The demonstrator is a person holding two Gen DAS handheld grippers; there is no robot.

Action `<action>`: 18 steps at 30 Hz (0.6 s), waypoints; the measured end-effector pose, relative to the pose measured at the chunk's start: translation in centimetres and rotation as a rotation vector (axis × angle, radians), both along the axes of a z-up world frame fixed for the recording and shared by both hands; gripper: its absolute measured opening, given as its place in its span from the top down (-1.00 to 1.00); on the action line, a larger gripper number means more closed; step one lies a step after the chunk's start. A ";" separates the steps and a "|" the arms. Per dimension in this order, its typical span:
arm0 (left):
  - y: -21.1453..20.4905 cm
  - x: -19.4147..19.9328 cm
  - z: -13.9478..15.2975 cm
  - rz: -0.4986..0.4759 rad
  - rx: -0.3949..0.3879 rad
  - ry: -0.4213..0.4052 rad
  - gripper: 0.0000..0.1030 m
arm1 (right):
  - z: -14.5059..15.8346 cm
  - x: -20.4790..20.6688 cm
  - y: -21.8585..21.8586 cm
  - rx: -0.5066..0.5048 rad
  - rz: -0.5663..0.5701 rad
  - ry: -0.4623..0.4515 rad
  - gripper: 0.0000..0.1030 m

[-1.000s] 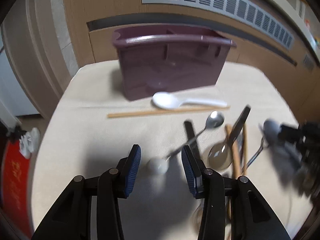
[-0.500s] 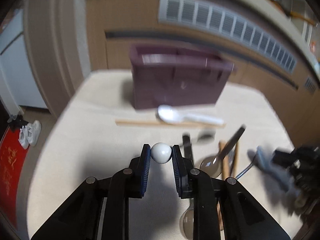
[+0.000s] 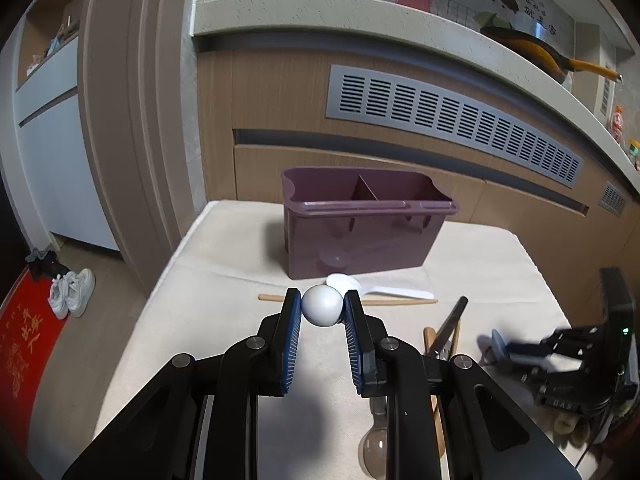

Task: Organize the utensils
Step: 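Lift the ball-handled spoon with the left gripper while the right lifts the spatula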

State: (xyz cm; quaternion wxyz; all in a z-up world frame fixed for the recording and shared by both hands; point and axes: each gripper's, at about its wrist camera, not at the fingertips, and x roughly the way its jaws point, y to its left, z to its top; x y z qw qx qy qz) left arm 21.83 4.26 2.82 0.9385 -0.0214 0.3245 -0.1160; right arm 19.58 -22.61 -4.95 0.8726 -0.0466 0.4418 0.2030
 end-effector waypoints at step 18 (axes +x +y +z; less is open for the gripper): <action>-0.2 -0.3 -1.0 0.022 0.016 0.042 0.56 | -0.7 1.8 0.7 -0.013 -0.001 0.043 0.39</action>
